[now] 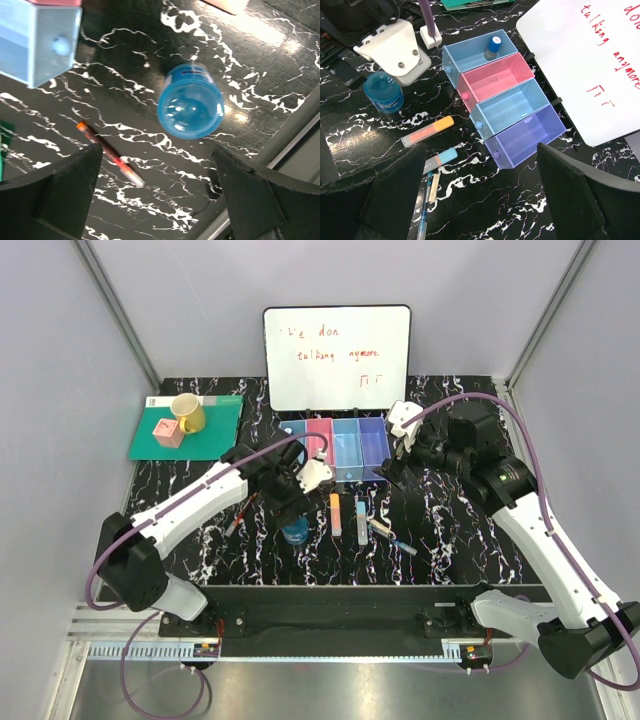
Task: Sort the stationery into containers
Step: Pick up the stationery from the center of the board.
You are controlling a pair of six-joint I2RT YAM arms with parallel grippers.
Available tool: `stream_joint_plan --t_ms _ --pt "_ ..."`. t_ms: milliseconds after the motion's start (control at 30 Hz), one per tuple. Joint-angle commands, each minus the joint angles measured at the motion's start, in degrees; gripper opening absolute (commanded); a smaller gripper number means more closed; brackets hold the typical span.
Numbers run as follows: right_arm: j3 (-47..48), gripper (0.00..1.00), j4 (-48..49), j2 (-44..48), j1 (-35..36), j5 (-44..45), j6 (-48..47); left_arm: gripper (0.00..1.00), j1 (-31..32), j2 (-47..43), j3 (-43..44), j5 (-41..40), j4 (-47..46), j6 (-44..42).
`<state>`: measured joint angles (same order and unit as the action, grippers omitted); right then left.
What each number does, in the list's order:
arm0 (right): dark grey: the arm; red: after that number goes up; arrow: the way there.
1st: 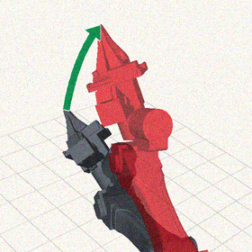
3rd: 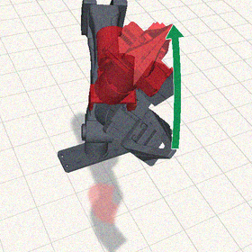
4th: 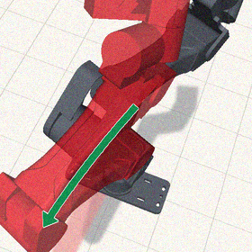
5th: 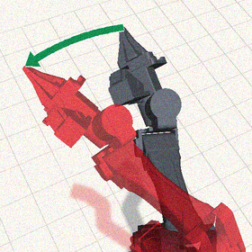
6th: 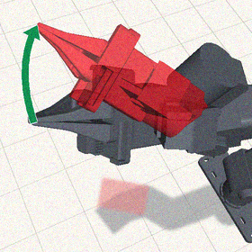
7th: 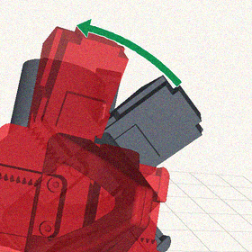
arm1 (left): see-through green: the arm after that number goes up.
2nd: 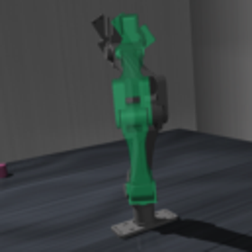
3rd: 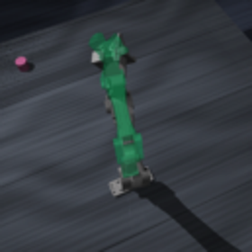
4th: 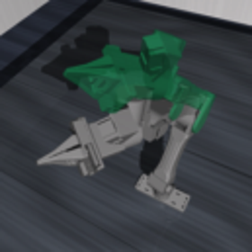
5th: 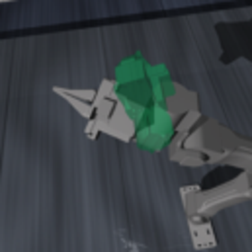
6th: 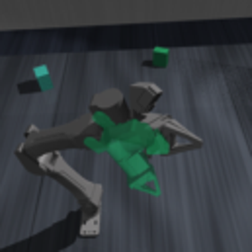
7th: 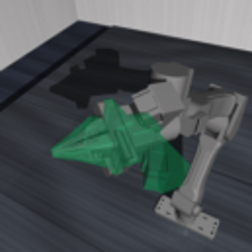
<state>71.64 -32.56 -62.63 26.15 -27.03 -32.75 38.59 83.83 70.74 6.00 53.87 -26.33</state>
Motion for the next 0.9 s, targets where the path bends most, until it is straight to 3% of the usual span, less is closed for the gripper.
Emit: stream_joint_plan --t_ms 0,433,867 --pt "0.79 1.00 0.30 1.63 0.39 0.04 0.06 0.99 1.75 -1.92 -1.48 0.77 -2.89 2.59" --pt "0.61 1.00 -0.14 1.90 0.39 0.13 0.23 0.99 4.04 1.51 -6.75 -2.66 -7.19 -0.30" --pt "0.00 1.00 -0.23 2.25 0.39 0.04 0.67 0.99 4.04 8.62 -5.70 0.15 -9.13 -2.24"
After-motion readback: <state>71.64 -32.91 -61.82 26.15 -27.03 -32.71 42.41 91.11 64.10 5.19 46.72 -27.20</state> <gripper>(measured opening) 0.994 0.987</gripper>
